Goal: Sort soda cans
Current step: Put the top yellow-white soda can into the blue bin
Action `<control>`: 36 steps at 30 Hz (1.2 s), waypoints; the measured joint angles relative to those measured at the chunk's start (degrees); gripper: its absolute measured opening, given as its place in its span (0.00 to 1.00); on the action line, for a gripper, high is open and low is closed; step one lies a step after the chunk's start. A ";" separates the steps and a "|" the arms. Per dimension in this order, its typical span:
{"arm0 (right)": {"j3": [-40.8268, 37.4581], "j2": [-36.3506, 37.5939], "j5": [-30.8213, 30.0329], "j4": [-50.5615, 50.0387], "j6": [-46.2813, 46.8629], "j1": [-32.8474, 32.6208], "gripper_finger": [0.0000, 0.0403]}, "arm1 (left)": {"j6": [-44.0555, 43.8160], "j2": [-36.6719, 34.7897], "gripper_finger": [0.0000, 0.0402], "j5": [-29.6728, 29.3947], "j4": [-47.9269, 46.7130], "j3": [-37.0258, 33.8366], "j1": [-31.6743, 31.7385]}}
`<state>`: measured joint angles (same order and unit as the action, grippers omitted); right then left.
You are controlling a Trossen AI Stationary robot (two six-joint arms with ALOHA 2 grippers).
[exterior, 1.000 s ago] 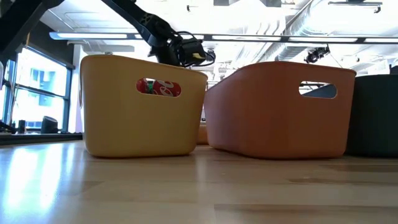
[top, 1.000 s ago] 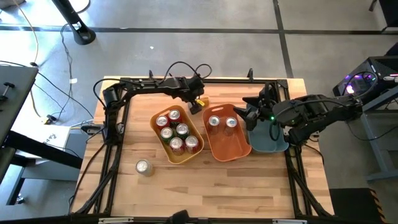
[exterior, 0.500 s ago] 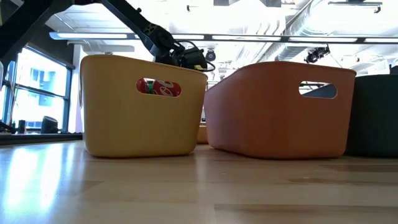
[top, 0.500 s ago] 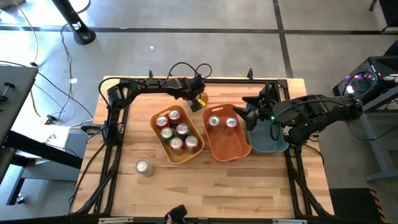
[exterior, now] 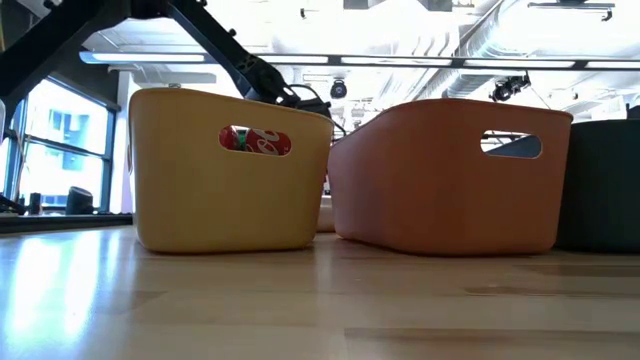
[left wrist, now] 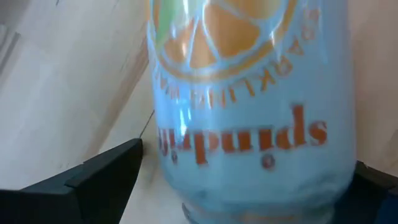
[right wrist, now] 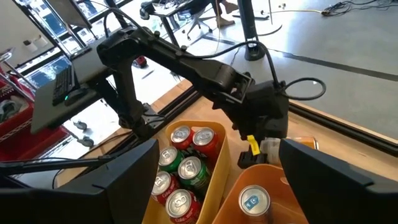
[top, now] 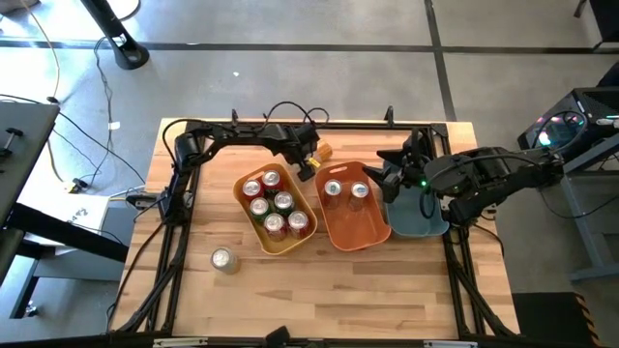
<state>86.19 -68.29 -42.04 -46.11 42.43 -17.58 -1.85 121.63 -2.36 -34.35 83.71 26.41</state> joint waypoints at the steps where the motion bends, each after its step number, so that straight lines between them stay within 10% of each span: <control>1: 0.00 0.00 0.00 0.00 -0.04 0.00 0.81 | -0.48 0.12 0.98 -0.03 -0.04 0.06 -0.13; 13: 0.00 -0.02 0.02 0.04 -0.05 0.35 0.81 | -2.59 -0.14 0.59 0.50 -0.13 1.44 -0.73; 36: 0.00 -0.02 0.25 0.04 -1.97 0.35 0.81 | 2.08 -10.30 0.58 0.42 -8.11 1.51 -0.86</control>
<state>86.19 -68.31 -41.79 -46.06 40.47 -17.23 0.23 111.33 -1.94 -42.46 85.21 25.55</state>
